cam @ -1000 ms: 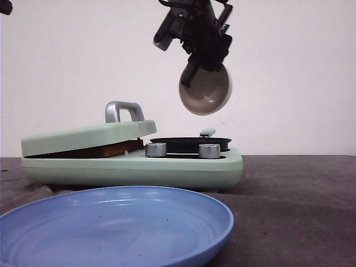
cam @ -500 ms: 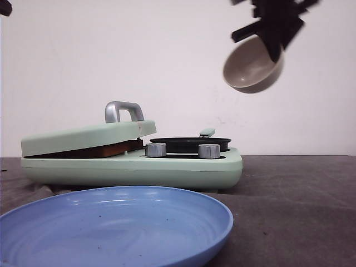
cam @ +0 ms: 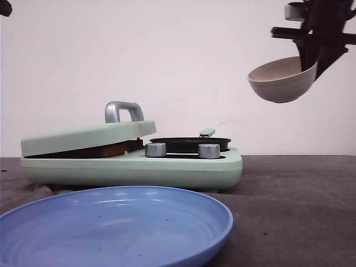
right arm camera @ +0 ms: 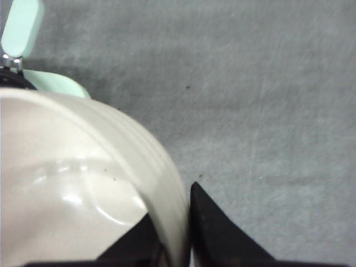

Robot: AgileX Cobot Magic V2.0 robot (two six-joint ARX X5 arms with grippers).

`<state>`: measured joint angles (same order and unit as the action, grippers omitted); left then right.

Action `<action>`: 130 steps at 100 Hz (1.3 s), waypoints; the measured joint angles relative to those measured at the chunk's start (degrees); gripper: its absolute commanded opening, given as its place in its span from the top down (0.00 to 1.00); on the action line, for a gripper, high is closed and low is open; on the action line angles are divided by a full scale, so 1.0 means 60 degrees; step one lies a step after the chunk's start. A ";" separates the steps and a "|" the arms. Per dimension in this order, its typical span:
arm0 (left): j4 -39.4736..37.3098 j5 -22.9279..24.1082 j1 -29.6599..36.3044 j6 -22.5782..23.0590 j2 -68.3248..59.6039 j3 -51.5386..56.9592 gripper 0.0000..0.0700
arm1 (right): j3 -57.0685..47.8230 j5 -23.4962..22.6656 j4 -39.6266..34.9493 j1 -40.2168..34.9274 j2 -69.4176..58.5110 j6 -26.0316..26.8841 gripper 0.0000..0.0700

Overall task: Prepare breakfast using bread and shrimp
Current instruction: 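Carry the empty bowl with the right gripper back beside the pan, then lower the bowl onto the table and open the right gripper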

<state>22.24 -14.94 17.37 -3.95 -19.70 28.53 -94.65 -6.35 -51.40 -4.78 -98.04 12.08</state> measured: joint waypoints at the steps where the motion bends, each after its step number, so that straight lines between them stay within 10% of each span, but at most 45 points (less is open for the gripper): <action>1: 0.0000 0.0000 0.0000 0.0000 0.0000 0.0000 0.38 | 0.0018 -0.0069 0.0004 0.0036 0.0000 0.0004 1.00; 50: 0.0018 0.0004 0.0000 0.0004 0.0000 0.0000 0.38 | 0.3424 -0.1902 0.2014 0.0958 0.0004 0.0160 1.00; 130: 0.0040 0.0004 0.0000 0.0004 0.0000 0.0000 0.38 | 0.5180 -0.1872 0.3472 0.0958 0.0000 0.0393 1.00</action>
<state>22.48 -14.92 17.37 -3.92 -19.70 28.53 -63.57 -17.58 -30.57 0.97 -98.04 14.44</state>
